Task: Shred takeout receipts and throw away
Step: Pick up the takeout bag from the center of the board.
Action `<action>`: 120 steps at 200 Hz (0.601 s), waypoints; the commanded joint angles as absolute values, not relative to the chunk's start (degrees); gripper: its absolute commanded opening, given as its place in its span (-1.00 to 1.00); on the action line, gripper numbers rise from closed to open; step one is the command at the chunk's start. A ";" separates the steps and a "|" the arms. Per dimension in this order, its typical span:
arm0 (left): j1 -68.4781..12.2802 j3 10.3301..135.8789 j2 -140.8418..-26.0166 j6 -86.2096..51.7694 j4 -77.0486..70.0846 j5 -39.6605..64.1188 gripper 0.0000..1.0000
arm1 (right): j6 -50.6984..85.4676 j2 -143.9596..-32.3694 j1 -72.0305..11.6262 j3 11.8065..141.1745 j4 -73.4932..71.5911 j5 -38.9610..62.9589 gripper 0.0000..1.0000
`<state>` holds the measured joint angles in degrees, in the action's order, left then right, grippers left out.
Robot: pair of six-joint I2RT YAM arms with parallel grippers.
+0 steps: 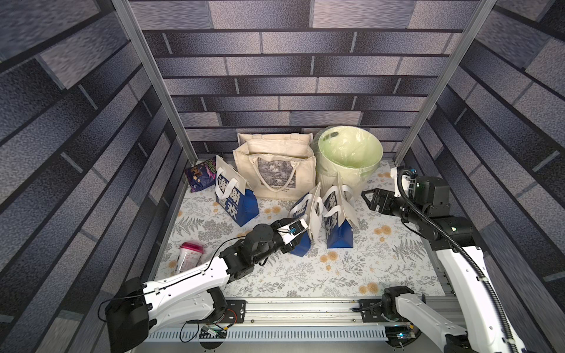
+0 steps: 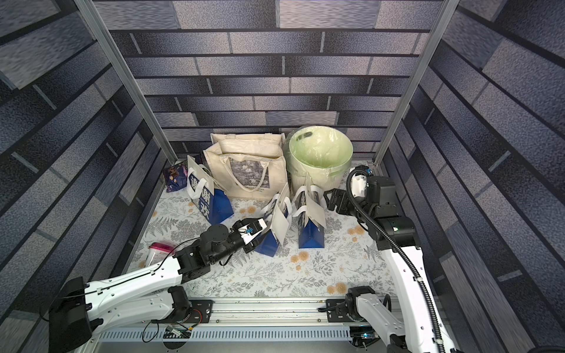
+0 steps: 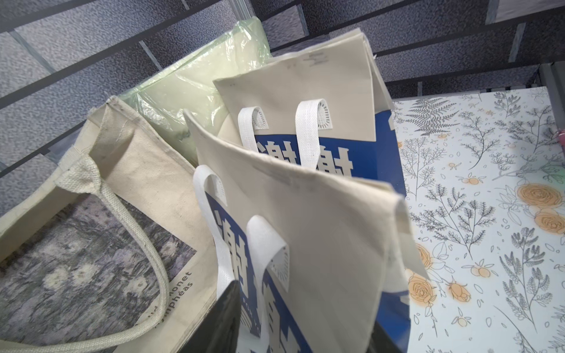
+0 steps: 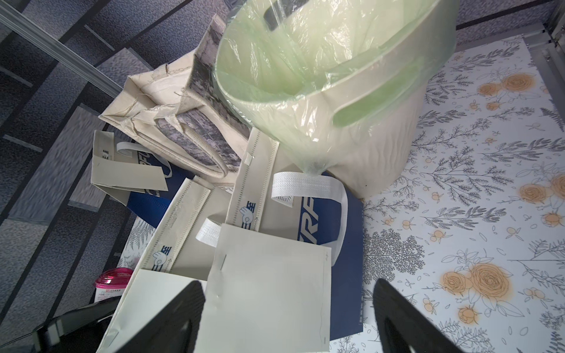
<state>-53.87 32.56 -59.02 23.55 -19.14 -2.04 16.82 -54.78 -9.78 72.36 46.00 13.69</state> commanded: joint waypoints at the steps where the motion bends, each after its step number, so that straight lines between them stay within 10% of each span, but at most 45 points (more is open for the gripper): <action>1: -52.49 32.47 -60.30 22.38 -24.50 1.40 -0.14 | 15.35 -55.77 -12.16 76.12 48.43 12.50 0.76; 32: -51.84 32.61 -62.08 20.83 -27.36 2.52 -0.40 | 14.09 -57.44 -16.08 79.58 50.07 10.42 0.74; 58: -51.15 32.13 -62.25 16.75 -30.40 0.54 -1.00 | 10.00 -59.72 -23.31 83.59 52.46 10.63 0.72; 120: -50.51 30.50 -54.42 4.86 -26.94 -8.87 -1.00 | -11.16 -61.70 -47.86 83.39 50.48 -3.99 0.54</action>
